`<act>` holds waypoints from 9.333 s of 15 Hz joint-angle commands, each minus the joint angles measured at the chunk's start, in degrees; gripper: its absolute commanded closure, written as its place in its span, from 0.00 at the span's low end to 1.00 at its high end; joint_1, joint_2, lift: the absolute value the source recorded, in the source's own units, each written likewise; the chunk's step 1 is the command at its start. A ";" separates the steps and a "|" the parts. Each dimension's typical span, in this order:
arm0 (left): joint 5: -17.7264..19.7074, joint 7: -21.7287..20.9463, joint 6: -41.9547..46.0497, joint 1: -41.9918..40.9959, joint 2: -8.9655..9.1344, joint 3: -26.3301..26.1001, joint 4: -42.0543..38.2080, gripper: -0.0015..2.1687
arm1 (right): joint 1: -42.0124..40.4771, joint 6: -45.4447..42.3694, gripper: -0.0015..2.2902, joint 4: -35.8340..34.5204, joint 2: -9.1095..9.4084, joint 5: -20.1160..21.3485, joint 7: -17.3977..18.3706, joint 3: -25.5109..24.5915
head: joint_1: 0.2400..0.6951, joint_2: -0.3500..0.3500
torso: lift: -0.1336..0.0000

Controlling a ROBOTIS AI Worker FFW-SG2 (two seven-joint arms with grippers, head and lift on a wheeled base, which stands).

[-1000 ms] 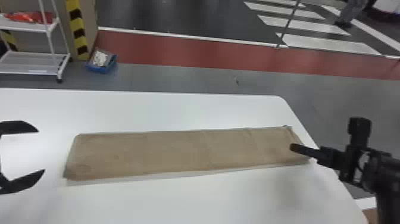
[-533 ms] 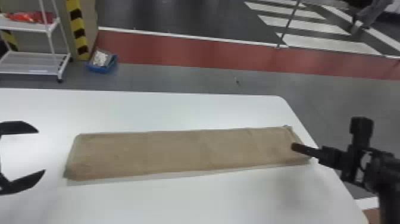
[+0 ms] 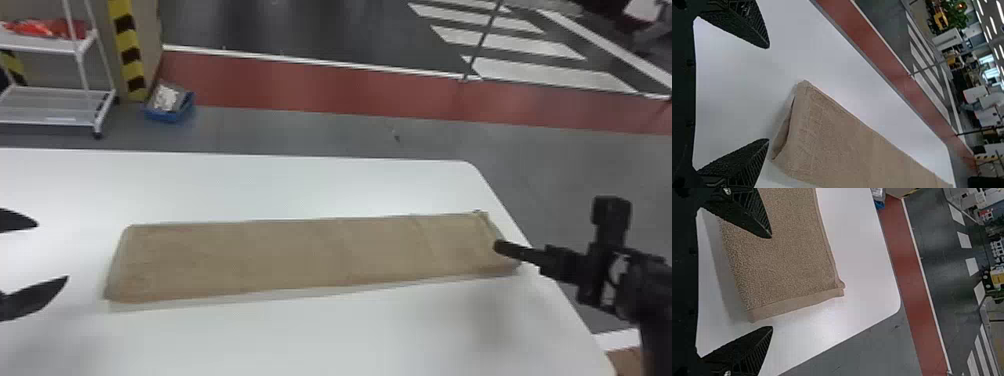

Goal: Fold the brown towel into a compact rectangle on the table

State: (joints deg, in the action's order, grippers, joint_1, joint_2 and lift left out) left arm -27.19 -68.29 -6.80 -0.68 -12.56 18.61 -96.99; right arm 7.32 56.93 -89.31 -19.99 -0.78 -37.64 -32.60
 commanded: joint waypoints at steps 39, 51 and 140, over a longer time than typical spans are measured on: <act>20.25 25.31 -71.56 15.01 9.57 -9.91 -1.19 0.99 | 3.14 -10.39 0.02 11.79 -3.39 -0.80 0.02 0.08 | 1.00 0.00 | 0.07; 18.84 19.69 -71.21 17.03 2.54 -2.71 -0.40 0.99 | 2.70 -10.21 0.02 11.87 -3.39 -0.80 0.02 -0.01 | 1.00 0.05 | 0.07; 30.09 42.89 -56.79 -0.55 12.71 -21.08 -19.91 0.02 | 10.70 20.20 0.13 -6.32 16.83 4.82 9.69 29.26 | 1.00 0.35 | 0.07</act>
State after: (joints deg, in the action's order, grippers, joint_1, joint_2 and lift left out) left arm 2.90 -25.40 -63.62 -1.22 -0.09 -2.47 -116.93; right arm 17.69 77.10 -96.07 -3.16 3.86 -27.95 -3.44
